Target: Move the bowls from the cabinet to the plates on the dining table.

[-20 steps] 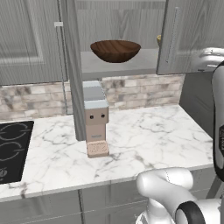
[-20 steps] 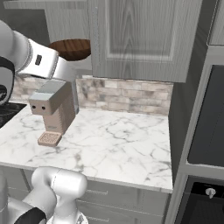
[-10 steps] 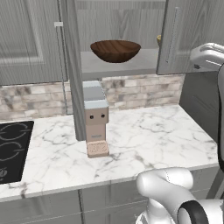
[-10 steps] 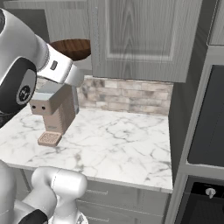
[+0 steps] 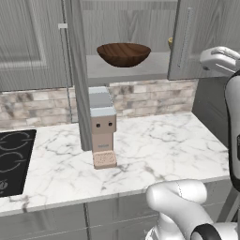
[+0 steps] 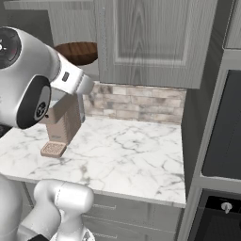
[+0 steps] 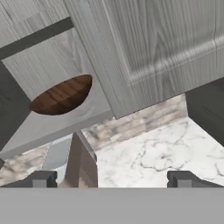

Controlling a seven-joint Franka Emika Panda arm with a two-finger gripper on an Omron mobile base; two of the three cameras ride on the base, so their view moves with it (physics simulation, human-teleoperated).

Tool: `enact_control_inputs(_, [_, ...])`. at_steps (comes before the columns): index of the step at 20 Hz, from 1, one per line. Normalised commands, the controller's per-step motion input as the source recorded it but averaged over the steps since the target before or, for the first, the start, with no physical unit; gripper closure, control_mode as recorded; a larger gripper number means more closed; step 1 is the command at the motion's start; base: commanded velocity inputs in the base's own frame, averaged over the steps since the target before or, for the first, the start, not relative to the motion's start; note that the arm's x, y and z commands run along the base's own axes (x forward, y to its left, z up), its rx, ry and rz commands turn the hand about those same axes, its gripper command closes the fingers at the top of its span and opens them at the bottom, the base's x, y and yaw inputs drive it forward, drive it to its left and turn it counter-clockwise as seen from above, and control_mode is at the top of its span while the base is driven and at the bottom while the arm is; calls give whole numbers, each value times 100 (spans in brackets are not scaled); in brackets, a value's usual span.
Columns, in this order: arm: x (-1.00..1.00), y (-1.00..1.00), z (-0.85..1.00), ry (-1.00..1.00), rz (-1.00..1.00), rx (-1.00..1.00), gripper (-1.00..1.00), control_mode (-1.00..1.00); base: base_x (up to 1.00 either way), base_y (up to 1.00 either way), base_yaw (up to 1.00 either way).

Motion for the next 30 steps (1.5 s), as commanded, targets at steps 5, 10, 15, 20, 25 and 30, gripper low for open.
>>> enact_control_inputs(5, [14,0,21,1,0,0,-100,-100,0,0,0])
enact_control_inputs(10, [24,-2,11,2,0,0,-100,-100,0,0,0])
enact_control_inputs(15, [39,-8,-6,0,0,0,-100,-100,0,0,0])
enact_control_inputs(20, [41,-9,-10,-1,0,2,-100,-100,0,0,0])
enact_control_inputs(25, [24,-2,0,0,0,0,-100,-100,0,0,0])
enact_control_inputs(30, [28,-3,0,0,0,0,-100,-100,0,0,0])
